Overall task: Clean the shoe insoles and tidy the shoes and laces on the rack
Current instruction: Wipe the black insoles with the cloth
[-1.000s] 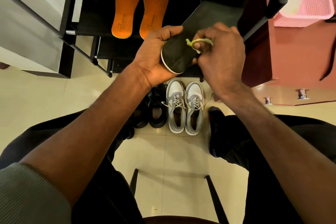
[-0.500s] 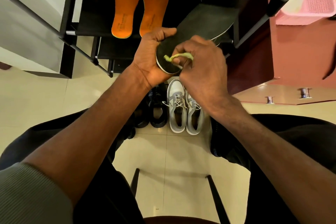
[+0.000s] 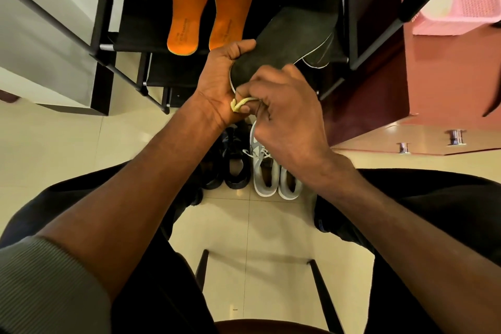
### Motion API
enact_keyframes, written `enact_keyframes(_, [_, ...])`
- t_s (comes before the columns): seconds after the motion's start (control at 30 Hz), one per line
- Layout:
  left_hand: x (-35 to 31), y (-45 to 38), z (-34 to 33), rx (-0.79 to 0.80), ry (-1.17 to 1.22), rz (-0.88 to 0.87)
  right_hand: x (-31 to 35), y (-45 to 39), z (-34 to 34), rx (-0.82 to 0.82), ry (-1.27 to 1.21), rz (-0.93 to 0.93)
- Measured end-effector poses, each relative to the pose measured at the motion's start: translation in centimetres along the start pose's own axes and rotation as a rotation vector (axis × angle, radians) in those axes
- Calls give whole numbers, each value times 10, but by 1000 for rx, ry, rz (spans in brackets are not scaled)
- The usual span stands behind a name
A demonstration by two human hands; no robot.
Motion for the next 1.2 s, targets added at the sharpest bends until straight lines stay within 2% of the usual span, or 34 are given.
enact_keyframes(0.13, [-4,1,-12,19,127,30,-2,-7,21,-135,-129,-14])
enact_keyframes(0.2, [-5,1,-15,43,176,42,-14,-15,33,-191,-230,-94])
enact_keyframes(0.27, [-5,0,-13,59,128,26,-30,-21,37,-216,-258,-195])
enact_keyframes(0.33, [0,1,-13,78,77,35,-39,-26,34,-197,-147,-235])
enact_keyframes(0.43, [6,3,-16,78,54,59,-35,-25,28,-160,18,-187])
enact_keyframes(0.63, [2,8,-16,35,74,28,0,-9,8,-41,-71,-47])
enact_keyframes(0.77, [16,13,-25,66,70,79,-4,-14,27,-186,-82,-21])
enact_keyframes(0.83, [20,16,-34,86,80,60,-4,-18,34,-263,-36,-105])
enact_keyframes(0.9, [18,15,-37,103,99,31,-1,-17,38,-350,-108,-198])
enact_keyframes(0.93, [15,13,-37,104,115,25,4,-15,40,-389,-139,-167])
enact_keyframes(0.97, [13,11,-33,98,127,33,8,-13,40,-374,-151,-107])
enact_keyframes(1.03, [9,9,-25,80,122,62,12,-13,30,-180,-114,43])
enact_keyframes(1.1, [6,7,-16,65,78,67,2,-13,20,-31,-49,33])
enact_keyframes(1.2, [5,5,-17,80,64,54,-1,-16,23,-28,35,37])
Point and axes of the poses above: each hand's wrist, its own y-axis away from the middle knuckle, its own z-axis out of the back of the hand, x = y × z, the point moved 9 cm from there along -y, towards the middle knuckle, and after that the axes turned 10 degrees about -z, right-handed, at the moved point
